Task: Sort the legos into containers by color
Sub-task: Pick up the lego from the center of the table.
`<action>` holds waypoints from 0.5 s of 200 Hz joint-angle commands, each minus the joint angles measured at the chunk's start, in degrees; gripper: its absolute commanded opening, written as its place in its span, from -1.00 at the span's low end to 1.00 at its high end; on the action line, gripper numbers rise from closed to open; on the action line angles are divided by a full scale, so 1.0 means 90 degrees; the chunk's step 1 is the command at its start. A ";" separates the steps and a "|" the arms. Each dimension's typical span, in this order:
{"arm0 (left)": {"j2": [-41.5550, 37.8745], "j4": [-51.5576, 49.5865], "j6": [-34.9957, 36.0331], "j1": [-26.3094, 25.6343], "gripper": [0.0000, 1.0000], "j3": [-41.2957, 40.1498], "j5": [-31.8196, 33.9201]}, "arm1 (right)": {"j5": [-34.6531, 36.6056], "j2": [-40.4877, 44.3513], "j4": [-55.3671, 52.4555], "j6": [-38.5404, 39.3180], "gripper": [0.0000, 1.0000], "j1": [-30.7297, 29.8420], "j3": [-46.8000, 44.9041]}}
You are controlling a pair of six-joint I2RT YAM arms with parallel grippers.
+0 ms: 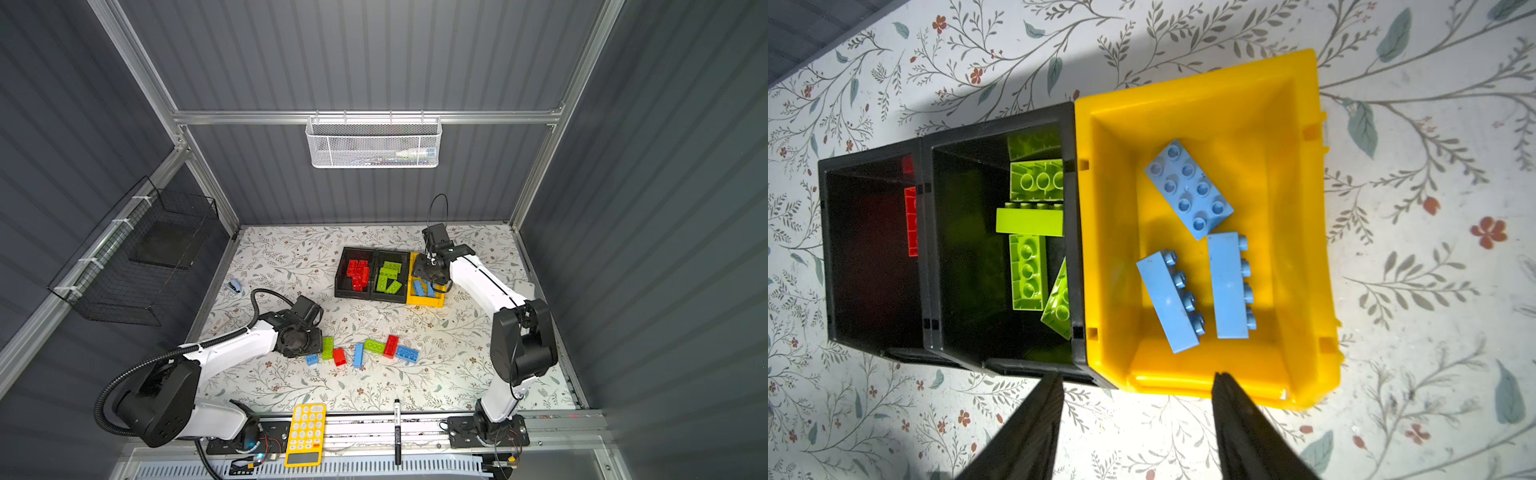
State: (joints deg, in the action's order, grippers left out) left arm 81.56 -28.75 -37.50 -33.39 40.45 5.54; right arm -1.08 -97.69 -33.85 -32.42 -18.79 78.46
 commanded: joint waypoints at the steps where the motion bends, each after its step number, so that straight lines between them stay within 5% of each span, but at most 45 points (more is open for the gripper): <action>1: 0.0175 0.0155 -0.0252 0.0018 0.12 -0.0127 -0.0335 | 0.0098 0.0088 -0.0058 0.0059 0.19 0.0007 -0.0184; 66: -0.0010 0.0000 -0.0142 0.0018 -0.57 0.0142 -0.0089 | 0.0213 0.0334 0.0072 -0.0250 0.13 0.0027 -0.0866; 100: -0.0017 -0.0189 0.0180 0.0018 -0.75 0.0620 0.0083 | 0.0344 0.0569 0.0023 -0.0414 0.12 0.0092 -0.1179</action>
State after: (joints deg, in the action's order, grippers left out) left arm 81.89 -28.25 -38.59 -33.39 42.00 4.64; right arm 0.19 -95.09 -33.45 -34.37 -18.68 69.38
